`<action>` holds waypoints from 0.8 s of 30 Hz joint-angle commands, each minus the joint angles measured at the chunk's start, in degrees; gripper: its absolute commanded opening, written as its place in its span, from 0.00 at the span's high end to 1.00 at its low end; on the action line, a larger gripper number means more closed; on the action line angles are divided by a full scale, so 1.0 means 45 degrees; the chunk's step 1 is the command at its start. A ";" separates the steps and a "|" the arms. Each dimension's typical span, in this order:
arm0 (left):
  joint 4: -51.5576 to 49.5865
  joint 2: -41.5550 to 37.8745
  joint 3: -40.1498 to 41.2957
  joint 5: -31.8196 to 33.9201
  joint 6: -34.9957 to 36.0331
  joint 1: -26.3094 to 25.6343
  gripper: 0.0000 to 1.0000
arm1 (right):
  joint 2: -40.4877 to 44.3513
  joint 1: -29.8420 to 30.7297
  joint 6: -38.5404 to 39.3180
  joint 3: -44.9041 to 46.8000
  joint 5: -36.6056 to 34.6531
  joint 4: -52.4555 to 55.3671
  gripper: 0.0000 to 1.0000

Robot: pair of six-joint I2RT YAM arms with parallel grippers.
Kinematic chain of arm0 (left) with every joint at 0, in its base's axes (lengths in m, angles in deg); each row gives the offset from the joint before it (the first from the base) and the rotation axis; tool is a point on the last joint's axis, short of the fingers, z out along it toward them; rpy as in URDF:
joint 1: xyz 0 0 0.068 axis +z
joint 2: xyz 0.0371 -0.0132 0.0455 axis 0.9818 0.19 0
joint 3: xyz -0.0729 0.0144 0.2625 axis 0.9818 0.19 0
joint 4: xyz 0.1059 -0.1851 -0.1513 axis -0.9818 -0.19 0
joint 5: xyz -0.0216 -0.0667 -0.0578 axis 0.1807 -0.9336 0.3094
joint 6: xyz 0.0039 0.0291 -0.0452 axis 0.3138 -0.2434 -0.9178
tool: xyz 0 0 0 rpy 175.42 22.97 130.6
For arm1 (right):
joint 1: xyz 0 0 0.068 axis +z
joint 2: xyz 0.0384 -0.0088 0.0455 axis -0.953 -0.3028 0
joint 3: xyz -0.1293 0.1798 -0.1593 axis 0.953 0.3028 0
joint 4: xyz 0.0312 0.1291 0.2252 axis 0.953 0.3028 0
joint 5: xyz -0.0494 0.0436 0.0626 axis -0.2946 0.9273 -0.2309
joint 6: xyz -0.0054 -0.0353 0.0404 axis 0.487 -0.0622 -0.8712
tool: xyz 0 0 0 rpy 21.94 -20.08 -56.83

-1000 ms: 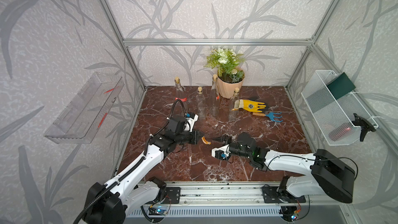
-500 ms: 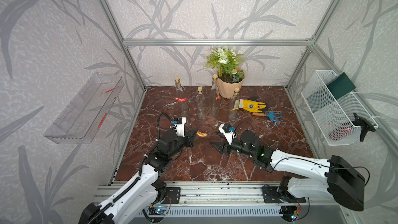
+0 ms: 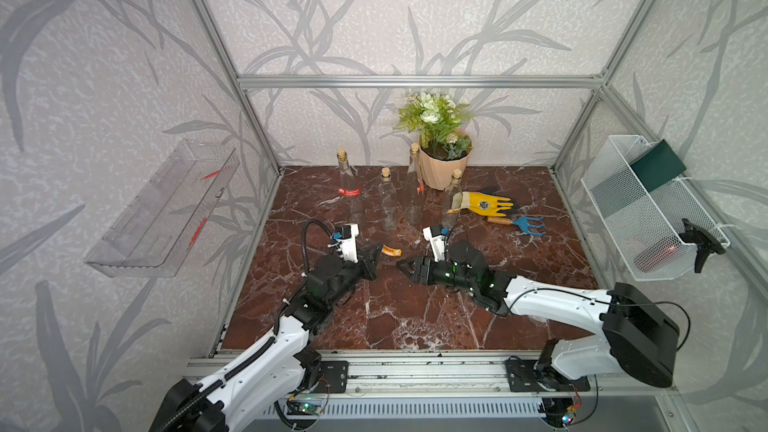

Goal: Remove the label from the bottle
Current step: Place the label at the center of the board.

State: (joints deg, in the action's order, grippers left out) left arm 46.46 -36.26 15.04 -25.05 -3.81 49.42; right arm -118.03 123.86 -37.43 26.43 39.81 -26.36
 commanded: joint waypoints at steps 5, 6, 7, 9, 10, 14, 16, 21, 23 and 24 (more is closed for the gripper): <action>0.0498 -0.0046 0.0044 0.0345 -0.0131 -0.0120 1.00 | -0.1307 -0.0301 -0.1840 -0.0663 0.1307 -0.1825 0.44; 0.0457 -0.0044 0.0024 0.0346 -0.0109 -0.0150 1.00 | -0.1432 -0.0326 -0.1889 -0.0740 0.1326 -0.1856 0.46; 0.0428 -0.0060 0.0015 0.0345 -0.0094 -0.0140 1.00 | -0.1502 -0.0366 -0.1902 -0.0792 0.1344 -0.1879 0.47; 0.0362 -0.0082 -0.0006 0.0352 -0.0086 -0.0155 1.00 | -0.1601 -0.0498 -0.1847 -0.0908 0.1336 -0.1842 0.50; 0.0362 -0.0085 -0.0006 0.0365 -0.0065 -0.0156 1.00 | -0.1619 -0.0539 -0.1810 -0.0949 0.1327 -0.1806 0.51; 0.0279 -0.0116 0.0025 0.0435 -0.0036 -0.0189 1.00 | -0.1721 -0.0727 -0.1668 -0.1086 0.1290 -0.1744 0.57; 0.0276 -0.0113 0.0015 0.0453 -0.0023 -0.0179 1.00 | -0.1799 -0.0776 -0.1652 -0.1169 0.1341 -0.1762 0.61; 0.0269 -0.0068 -0.0004 0.0491 0.0014 -0.0194 1.00 | -0.1975 -0.0855 -0.1628 -0.1270 0.1422 -0.1801 0.72; 0.0271 -0.0034 -0.0010 0.0486 0.0005 -0.0211 1.00 | -0.2015 -0.0926 -0.1629 -0.1270 0.1453 -0.1831 0.77; 0.0275 -0.0039 -0.0015 0.0502 0.0009 -0.0222 1.00 | -0.2026 -0.0965 -0.1658 -0.1270 0.1478 -0.1840 0.79</action>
State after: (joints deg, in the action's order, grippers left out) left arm 46.66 -36.24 15.04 -23.81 -3.74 48.72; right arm -126.66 119.97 -45.11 22.25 45.62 -33.12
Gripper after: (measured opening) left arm 0.048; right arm 0.224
